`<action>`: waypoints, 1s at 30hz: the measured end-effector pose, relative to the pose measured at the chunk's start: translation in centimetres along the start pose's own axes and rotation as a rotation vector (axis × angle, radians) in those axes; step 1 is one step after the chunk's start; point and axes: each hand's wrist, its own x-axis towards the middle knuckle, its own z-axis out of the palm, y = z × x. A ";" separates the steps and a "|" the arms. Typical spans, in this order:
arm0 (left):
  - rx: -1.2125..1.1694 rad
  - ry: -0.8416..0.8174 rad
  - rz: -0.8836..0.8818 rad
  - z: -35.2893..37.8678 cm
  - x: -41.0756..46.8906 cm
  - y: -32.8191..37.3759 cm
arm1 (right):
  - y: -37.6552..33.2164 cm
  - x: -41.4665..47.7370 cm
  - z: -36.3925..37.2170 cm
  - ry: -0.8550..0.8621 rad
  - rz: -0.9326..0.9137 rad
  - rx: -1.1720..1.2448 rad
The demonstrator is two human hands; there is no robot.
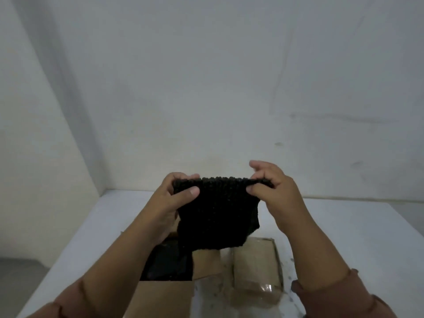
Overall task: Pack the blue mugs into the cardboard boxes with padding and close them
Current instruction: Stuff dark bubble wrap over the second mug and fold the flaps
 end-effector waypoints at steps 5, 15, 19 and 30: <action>0.041 -0.141 -0.234 -4.4 -1.1 -0.1 | -1.1 1.8 5.2 -0.056 0.128 0.409; -0.114 0.000 -0.317 -10.0 -1.2 -0.3 | 4.6 -0.7 9.3 -0.553 0.571 0.261; -0.013 -0.129 -0.384 -12.1 -1.8 -0.5 | 5.4 -0.9 10.1 -0.413 0.561 0.342; -0.385 -0.006 -0.487 -14.3 -1.5 -3.2 | 6.5 -1.0 10.0 -0.276 0.539 0.108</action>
